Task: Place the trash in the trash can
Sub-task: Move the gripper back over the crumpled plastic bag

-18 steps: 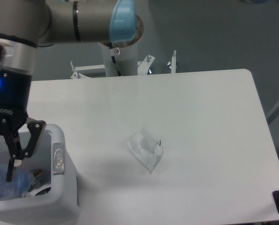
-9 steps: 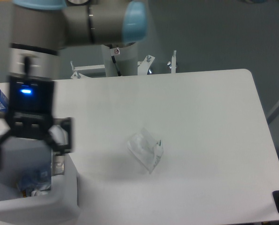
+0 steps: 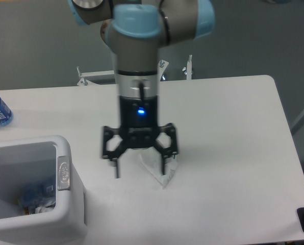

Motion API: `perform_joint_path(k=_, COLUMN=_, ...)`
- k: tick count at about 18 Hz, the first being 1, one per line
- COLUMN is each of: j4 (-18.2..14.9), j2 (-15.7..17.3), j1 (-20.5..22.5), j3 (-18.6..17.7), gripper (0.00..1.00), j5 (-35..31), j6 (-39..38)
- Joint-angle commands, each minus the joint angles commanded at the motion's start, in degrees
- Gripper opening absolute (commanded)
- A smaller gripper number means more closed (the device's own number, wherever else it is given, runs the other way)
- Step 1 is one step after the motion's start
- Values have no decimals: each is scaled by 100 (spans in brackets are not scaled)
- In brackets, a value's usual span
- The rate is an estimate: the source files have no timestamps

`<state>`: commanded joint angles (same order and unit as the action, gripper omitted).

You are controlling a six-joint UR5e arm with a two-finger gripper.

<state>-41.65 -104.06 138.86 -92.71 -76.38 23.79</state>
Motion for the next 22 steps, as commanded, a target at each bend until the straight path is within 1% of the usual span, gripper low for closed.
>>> perform_joint_path(k=2, j4=-211, j2=-9, j1=132, j3=-167, gripper=100, j5=-9, j6=615)
perform_joint_path(k=4, j4=-352, j2=-61, j1=133, j3=-326, gripper=100, j5=-148, j6=1301)
perform_joint_path(k=7, j4=-554, j2=-123, j1=142, j3=-528, gripper=100, j5=-614, j6=1813)
perform_joint_path(k=12, j4=-607, j2=-272, j1=168, j3=-669, gripper=100, j5=-650, j6=1972)
perform_joint_path(k=13, j4=-634, j2=-333, j1=168, j3=-800, gripper=100, j5=-685, j6=1972)
perform_joint_path(k=14, j4=-625, j2=-343, j1=168, j3=-844, gripper=100, j5=-677, j6=1972)
perform_joint_path(k=17, j4=-608, j2=-413, j1=177, j3=-845, gripper=100, j5=-677, j6=1963)
perform_joint_path(k=22, j4=-599, j2=-439, j1=177, j3=-845, gripper=100, j5=-668, j6=1963)
